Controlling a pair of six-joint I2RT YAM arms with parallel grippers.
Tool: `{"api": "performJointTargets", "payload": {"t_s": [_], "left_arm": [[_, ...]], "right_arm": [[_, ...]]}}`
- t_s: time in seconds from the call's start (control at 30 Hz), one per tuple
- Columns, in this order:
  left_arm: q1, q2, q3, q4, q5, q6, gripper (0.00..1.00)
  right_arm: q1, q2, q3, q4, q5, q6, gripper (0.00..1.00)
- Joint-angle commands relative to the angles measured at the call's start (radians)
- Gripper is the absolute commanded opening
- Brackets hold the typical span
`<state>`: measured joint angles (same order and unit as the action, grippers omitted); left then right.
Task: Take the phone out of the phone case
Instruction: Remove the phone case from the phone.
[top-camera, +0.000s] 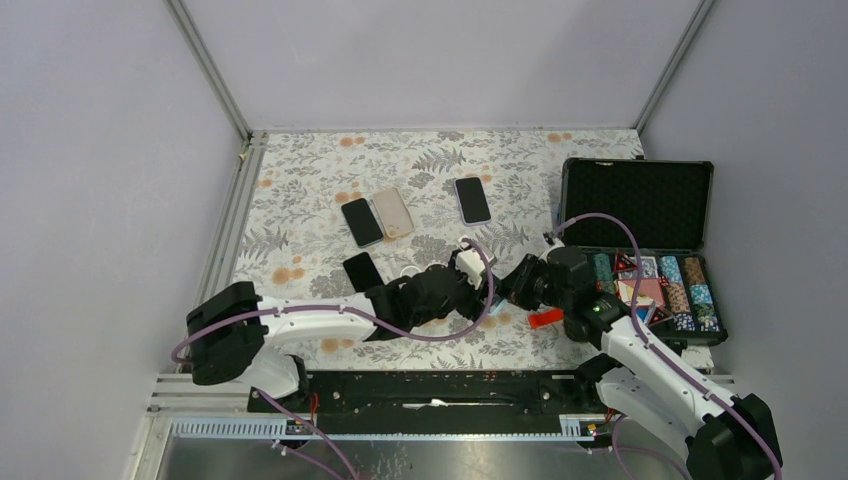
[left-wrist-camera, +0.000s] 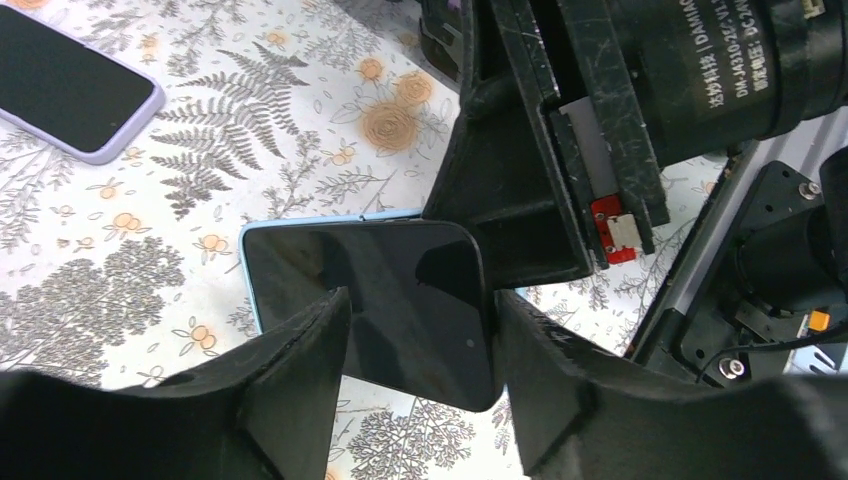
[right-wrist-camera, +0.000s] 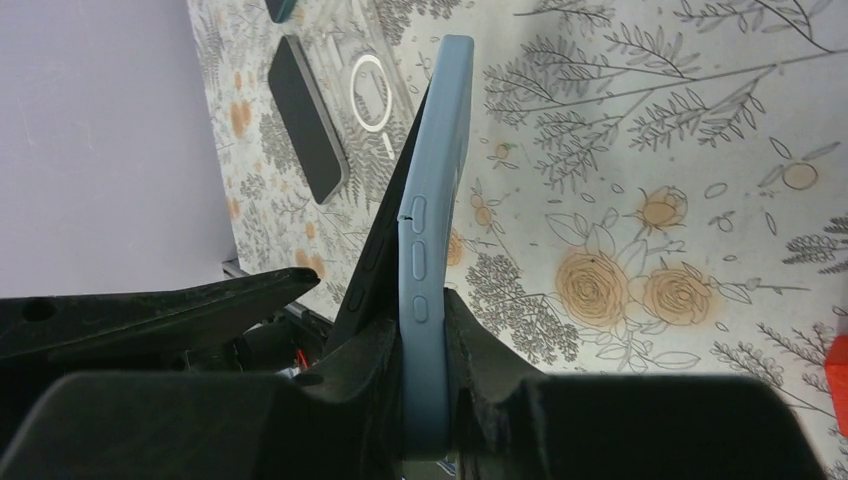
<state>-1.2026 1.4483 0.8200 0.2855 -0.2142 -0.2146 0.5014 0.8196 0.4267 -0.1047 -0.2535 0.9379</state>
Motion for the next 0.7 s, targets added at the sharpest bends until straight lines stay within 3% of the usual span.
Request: {"api": "performJointTargets", "payload": {"t_s": [0.0, 0.17, 0.33, 0.67], "left_arm": [[0.000, 0.023, -0.003, 0.045, -0.018, -0.001, 0.54], [0.000, 0.028, 0.001, 0.022, -0.045, -0.002, 0.43], [0.000, 0.046, 0.005, 0.023, -0.017, -0.020, 0.56], [-0.008, 0.101, 0.043, -0.029, -0.007, -0.046, 0.50]], "right_arm": [[-0.001, -0.011, 0.040, 0.000, -0.046, -0.012, 0.00], [-0.001, -0.011, 0.047, -0.009, -0.041, -0.018, 0.00], [-0.001, -0.001, 0.052, -0.021, -0.032, -0.022, 0.00], [-0.004, 0.016, 0.078, -0.063, -0.009, -0.047, 0.00]]}}
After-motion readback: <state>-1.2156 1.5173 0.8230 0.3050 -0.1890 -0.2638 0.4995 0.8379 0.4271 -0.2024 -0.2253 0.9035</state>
